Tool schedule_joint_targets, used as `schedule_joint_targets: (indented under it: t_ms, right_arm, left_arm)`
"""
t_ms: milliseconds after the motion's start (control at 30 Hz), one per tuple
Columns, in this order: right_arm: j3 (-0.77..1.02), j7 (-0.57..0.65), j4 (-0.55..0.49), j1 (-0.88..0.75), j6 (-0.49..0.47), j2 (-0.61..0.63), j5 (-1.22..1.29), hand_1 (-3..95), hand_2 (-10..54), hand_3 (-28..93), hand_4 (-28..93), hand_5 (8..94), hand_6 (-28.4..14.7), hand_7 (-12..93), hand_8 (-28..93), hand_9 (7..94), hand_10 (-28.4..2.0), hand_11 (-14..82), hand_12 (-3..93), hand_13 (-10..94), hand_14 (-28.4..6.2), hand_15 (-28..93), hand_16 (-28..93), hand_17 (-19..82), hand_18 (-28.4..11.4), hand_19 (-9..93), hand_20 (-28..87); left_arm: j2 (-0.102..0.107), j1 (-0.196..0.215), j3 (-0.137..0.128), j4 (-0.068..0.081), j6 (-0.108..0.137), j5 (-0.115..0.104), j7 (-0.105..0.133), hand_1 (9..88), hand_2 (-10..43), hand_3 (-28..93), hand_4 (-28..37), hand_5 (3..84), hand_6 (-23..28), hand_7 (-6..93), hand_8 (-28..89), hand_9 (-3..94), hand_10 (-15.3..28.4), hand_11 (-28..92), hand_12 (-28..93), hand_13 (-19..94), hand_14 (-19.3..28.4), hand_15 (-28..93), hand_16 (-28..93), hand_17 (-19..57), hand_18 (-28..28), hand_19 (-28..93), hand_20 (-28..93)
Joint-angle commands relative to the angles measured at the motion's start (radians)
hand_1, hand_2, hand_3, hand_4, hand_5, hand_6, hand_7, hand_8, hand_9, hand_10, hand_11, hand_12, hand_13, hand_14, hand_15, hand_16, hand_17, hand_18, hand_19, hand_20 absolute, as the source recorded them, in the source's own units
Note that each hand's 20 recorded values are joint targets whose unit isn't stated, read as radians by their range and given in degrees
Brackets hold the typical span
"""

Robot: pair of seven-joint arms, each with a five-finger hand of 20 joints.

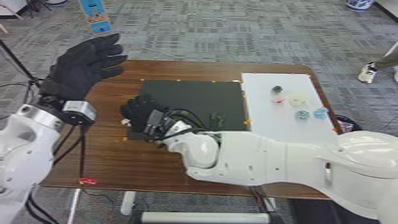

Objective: Arrange flowers

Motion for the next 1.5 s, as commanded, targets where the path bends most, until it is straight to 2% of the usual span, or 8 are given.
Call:
schedule_joint_targets:
  t_ms: [33,533,1067,1167,1233,1333,1400,1500]
  right_arm:
    - [-0.019,0.067,0.068,0.032,0.038,-0.055,-0.015,52.5,-9.5,76,-28,79.1,4.3,36,-3,91.4,-5.1,10.4,43.2,80,-3.2,85,37,50,-20.0,93,67]
    - [0.024,0.064,0.059,-0.005,-0.104,-0.049,-0.019,49.3,-9.5,72,-28,71.3,5.7,34,-4,84.6,-3.4,6.9,35.6,79,-2.9,85,39,49,-19.3,93,67]
    - [0.064,0.082,0.033,-0.017,-0.220,-0.026,-0.023,41.9,-9.5,78,-28,61.5,4.9,27,-9,69.9,-5.7,20.4,18.2,74,-3.5,86,38,45,-19.0,93,64]
    - [0.082,0.022,0.012,-0.022,-0.207,-0.011,0.020,42.0,-9.5,80,-28,59.6,5.1,27,-13,69.7,-5.9,19.7,22.9,74,-3.7,86,38,44,-19.1,93,63]
    - [0.109,0.007,-0.022,-0.032,-0.268,0.002,0.009,45.7,-9.5,81,-27,53.6,5.2,25,-15,75.5,-6.2,16.5,44.0,74,-4.1,86,37,44,-19.3,93,63]
    - [0.167,-0.059,-0.060,-0.050,-0.378,0.018,0.077,45.5,-6.9,83,-24,46.3,5.1,21,-15,74.6,-7.8,40.2,49.1,75,-4.7,87,38,45,-20.2,93,66]
    - [0.205,-0.075,-0.073,-0.068,-0.471,0.018,0.086,38.4,4.0,89,-18,43.1,5.0,20,-15,78.3,-9.9,59.1,37.2,79,-4.7,88,38,49,-21.3,93,70]
    - [0.254,-0.075,-0.072,-0.094,-0.594,0.006,0.095,30.7,15.1,93,-10,35.4,3.6,18,-15,82.7,-10.1,65.1,31.5,84,-4.0,88,38,56,-21.6,93,73]
  left_arm:
    - [-0.001,-0.048,0.028,0.012,-0.023,-0.008,-0.003,24.0,-2.6,71,-28.3,31.0,2.9,20.3,-10,29.3,12.8,25,18,24,15.0,29,1,-9.1,22.7,46,9]
    - [-0.009,-0.091,0.071,0.028,-0.038,-0.009,-0.004,23.9,-2.4,71,-28.3,31.0,3.0,20.1,-10,29.3,12.9,25,18,24,14.9,29,1,-9.1,22.7,46,9]
    - [-0.015,-0.055,0.044,0.015,-0.035,-0.008,0.001,23.9,-2.4,71,-28.3,31.0,2.9,20.1,-10,29.3,12.9,25,18,24,15.0,29,1,-9.1,22.7,46,9]
    - [-0.016,-0.039,0.031,0.010,-0.030,-0.007,0.004,24.0,-2.4,71,-28.3,30.9,2.9,20.1,-10,29.3,12.9,25,18,24,15.0,29,1,-9.1,22.7,46,9]
    - [-0.018,-0.029,0.023,0.007,-0.026,-0.008,0.005,23.9,-2.4,71,-28.3,31.0,3.0,20.1,-10,29.3,12.9,25,18,24,15.0,29,1,-9.1,22.7,46,9]
    - [-0.020,-0.028,0.019,0.006,-0.028,-0.006,0.007,24.0,-2.4,71,-28.3,30.9,2.9,20.1,-10,29.4,12.9,25,18,24,15.0,29,1,-9.1,22.7,46,9]
    - [-0.020,-0.033,0.025,0.008,-0.025,-0.006,0.009,24.0,-2.4,71,-28.3,31.0,2.9,20.1,-10,29.3,12.9,25,18,24,15.0,29,1,-9.1,22.7,46,9]
    - [-0.021,-0.050,0.038,0.014,-0.034,-0.006,0.003,24.0,-2.3,71,-28.3,31.0,3.0,20.0,-10,29.3,12.9,25,18,24,15.0,29,1,-9.1,22.7,46,9]
